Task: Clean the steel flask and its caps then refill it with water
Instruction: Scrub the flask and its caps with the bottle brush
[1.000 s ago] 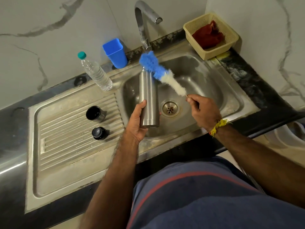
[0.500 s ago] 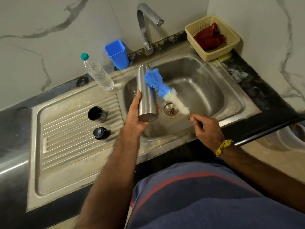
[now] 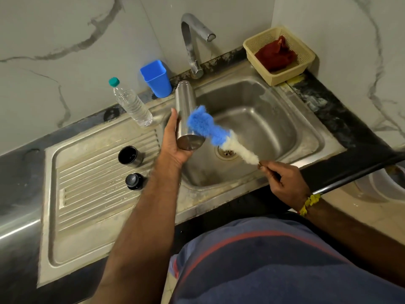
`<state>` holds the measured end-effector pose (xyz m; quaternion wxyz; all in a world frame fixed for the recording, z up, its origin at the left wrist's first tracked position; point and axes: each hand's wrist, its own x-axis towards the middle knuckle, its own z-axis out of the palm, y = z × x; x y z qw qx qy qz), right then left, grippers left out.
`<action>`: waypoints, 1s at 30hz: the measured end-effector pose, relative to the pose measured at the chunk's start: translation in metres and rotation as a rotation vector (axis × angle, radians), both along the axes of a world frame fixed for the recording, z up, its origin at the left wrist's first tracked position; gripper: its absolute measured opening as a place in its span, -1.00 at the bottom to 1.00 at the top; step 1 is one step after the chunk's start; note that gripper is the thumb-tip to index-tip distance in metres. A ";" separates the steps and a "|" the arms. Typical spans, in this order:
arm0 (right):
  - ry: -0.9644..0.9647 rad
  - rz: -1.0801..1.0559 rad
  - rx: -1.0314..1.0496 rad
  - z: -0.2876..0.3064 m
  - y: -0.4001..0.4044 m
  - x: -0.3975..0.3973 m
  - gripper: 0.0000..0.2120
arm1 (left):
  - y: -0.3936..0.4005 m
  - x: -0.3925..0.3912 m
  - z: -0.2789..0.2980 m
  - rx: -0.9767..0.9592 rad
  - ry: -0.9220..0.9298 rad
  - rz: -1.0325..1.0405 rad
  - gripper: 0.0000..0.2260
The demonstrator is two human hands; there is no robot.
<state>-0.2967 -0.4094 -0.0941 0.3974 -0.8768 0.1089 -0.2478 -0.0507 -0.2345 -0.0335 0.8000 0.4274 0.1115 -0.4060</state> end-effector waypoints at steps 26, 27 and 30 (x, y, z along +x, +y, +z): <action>0.217 -0.038 0.073 0.015 -0.013 0.055 -0.80 | -0.001 -0.044 0.003 -0.072 0.256 0.050 -0.41; 0.185 -0.035 0.079 0.017 -0.011 0.048 -0.79 | -0.007 -0.039 0.006 -0.069 0.308 0.130 -0.44; -0.003 -0.104 0.093 0.020 -0.007 0.030 -0.78 | -0.030 -0.018 0.011 -0.028 0.376 0.275 -0.57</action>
